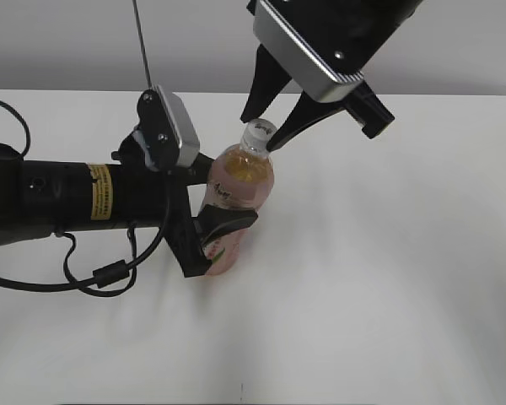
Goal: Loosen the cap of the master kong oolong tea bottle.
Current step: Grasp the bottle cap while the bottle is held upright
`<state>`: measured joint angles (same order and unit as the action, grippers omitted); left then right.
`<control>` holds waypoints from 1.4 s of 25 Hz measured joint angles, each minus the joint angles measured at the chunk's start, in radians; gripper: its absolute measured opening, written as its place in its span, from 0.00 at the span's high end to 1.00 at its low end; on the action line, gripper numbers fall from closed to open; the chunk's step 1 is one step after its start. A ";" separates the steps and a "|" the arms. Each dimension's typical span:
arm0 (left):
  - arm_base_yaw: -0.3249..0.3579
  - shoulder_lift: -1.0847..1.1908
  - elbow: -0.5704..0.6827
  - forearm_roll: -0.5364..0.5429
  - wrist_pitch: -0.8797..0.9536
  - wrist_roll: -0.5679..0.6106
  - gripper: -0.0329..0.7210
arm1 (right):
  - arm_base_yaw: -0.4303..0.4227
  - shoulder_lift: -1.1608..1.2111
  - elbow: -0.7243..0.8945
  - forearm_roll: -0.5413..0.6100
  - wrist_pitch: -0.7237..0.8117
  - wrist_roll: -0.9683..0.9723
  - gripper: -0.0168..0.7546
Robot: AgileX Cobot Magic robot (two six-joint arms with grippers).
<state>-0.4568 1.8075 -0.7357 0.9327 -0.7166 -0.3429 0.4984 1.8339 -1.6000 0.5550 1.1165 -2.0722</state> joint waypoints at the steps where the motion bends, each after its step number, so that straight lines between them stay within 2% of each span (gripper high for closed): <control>1: 0.000 0.000 0.000 0.001 0.000 0.004 0.41 | 0.000 0.000 0.000 0.000 0.001 -0.076 0.63; 8: 0.000 0.000 0.000 0.002 0.001 0.010 0.41 | 0.000 0.000 0.000 -0.008 0.003 -0.515 0.63; 19: 0.000 0.000 0.000 0.002 0.006 0.010 0.41 | 0.000 0.000 -0.002 -0.027 0.003 -0.992 0.63; 25: 0.000 -0.002 0.000 0.003 0.010 0.010 0.41 | 0.000 -0.008 0.000 -0.031 0.002 -1.023 0.63; 35: -0.004 -0.009 -0.001 0.011 -0.011 0.007 0.41 | 0.001 -0.048 0.005 -0.050 0.024 -0.842 0.63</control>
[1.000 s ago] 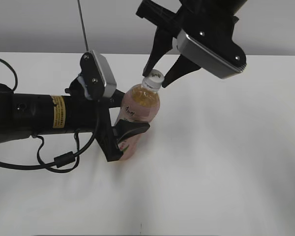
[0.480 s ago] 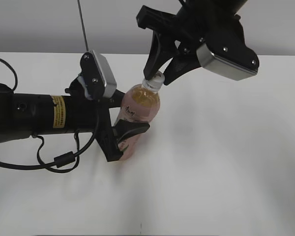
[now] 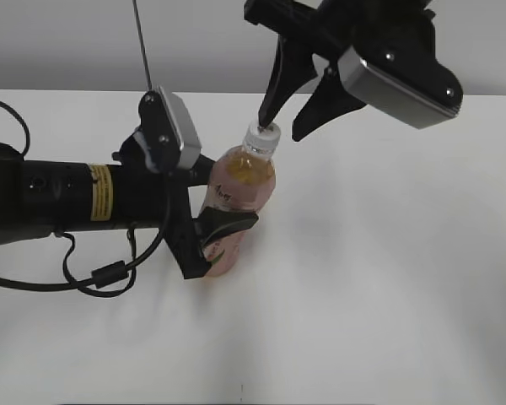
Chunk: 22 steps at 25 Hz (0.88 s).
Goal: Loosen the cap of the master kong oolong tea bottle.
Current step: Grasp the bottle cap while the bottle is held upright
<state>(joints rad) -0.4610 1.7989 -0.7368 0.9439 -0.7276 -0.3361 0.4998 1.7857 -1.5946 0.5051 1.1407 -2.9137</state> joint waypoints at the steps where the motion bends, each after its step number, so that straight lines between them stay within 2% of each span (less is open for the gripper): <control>1: 0.000 0.000 0.000 0.004 0.020 0.000 0.41 | 0.000 -0.004 0.000 0.000 0.009 0.025 0.62; 3: 0.001 0.001 0.001 0.003 0.029 -0.001 0.41 | 0.000 -0.011 -0.003 -0.014 0.039 0.059 0.56; 6: 0.001 0.001 0.001 0.000 0.030 0.000 0.41 | -0.001 -0.012 -0.004 -0.023 0.060 0.134 0.39; 9: 0.001 0.001 0.001 0.000 0.030 0.000 0.41 | -0.001 -0.012 -0.004 -0.025 0.062 0.296 0.26; 12: 0.001 0.001 0.001 0.000 0.030 0.000 0.41 | -0.001 -0.023 -0.004 -0.011 0.022 0.603 0.23; 17: 0.001 0.001 0.001 0.000 0.030 0.000 0.41 | -0.001 -0.069 -0.004 0.008 -0.159 1.126 0.23; 20: 0.001 0.001 0.001 0.000 0.030 0.000 0.41 | -0.001 -0.085 -0.005 0.064 -0.188 1.407 0.23; 22: 0.001 0.001 0.001 0.000 0.030 0.000 0.41 | -0.001 -0.095 -0.005 0.091 -0.189 1.674 0.23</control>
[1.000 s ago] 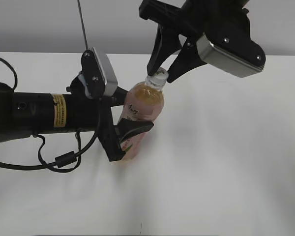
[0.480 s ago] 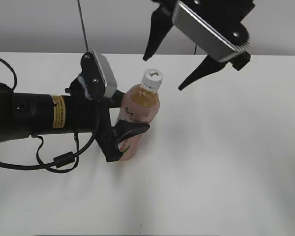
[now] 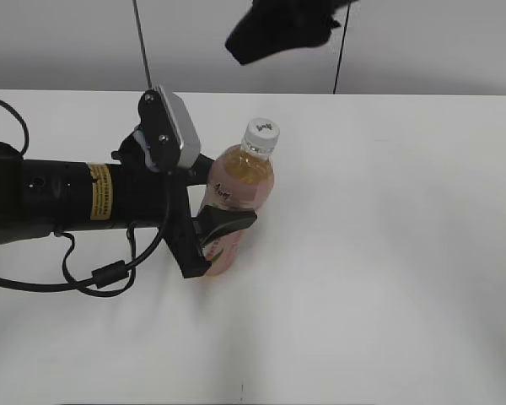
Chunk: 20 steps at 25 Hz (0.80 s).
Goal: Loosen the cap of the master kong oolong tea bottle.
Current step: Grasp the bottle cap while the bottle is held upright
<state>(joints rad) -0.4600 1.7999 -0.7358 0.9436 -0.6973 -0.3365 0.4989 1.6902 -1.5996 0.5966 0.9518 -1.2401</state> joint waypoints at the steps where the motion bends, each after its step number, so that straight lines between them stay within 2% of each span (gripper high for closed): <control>1: 0.000 0.000 0.000 0.000 0.000 0.000 0.41 | 0.000 -0.007 0.000 0.004 0.000 0.139 0.23; 4: 0.000 0.000 0.000 -0.003 0.000 0.000 0.41 | 0.000 -0.022 0.000 -0.005 0.028 0.725 0.23; 6: 0.000 0.000 0.000 -0.003 0.000 0.000 0.41 | 0.000 -0.024 0.000 -0.033 0.089 1.024 0.23; 9: 0.000 0.000 0.000 -0.003 -0.001 0.000 0.41 | 0.000 -0.008 0.000 -0.047 0.222 1.326 0.23; 14: 0.000 0.000 0.000 -0.004 -0.004 0.000 0.41 | 0.000 0.033 0.000 -0.046 0.257 1.588 0.23; 20: 0.000 0.000 0.000 -0.004 -0.004 0.000 0.41 | 0.000 0.094 -0.002 -0.039 0.246 1.680 0.23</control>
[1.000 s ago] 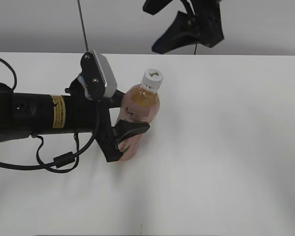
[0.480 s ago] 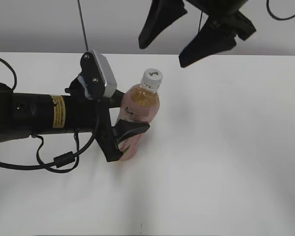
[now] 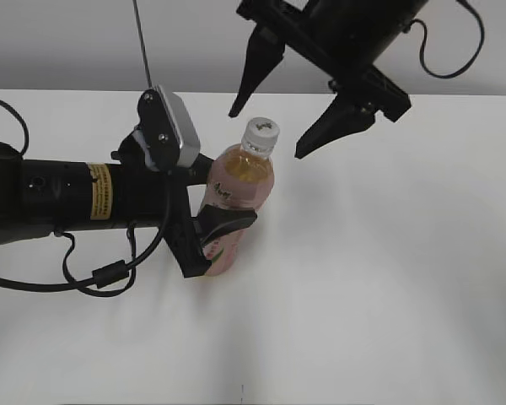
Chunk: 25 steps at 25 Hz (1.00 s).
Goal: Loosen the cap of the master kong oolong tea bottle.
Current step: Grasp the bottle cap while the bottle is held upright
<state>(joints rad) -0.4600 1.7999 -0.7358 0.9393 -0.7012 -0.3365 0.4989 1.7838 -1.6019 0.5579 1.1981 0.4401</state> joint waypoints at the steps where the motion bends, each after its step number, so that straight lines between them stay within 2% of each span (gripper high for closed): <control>1: 0.000 0.000 0.000 0.000 0.000 0.000 0.41 | 0.000 0.011 0.000 0.001 -0.010 0.004 0.23; 6: 0.000 0.000 0.000 -0.001 -0.001 0.000 0.41 | 0.000 0.049 -0.005 0.000 -0.049 0.011 0.24; 21: 0.000 0.000 0.000 -0.001 -0.001 0.000 0.41 | 0.000 0.111 -0.077 -0.049 -0.008 0.014 0.49; 25: 0.000 0.000 0.000 -0.001 -0.001 0.000 0.41 | 0.000 0.111 -0.078 -0.049 -0.004 0.014 0.51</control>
<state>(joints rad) -0.4600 1.7999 -0.7358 0.9384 -0.7024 -0.3365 0.4989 1.8948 -1.6800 0.5089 1.1946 0.4542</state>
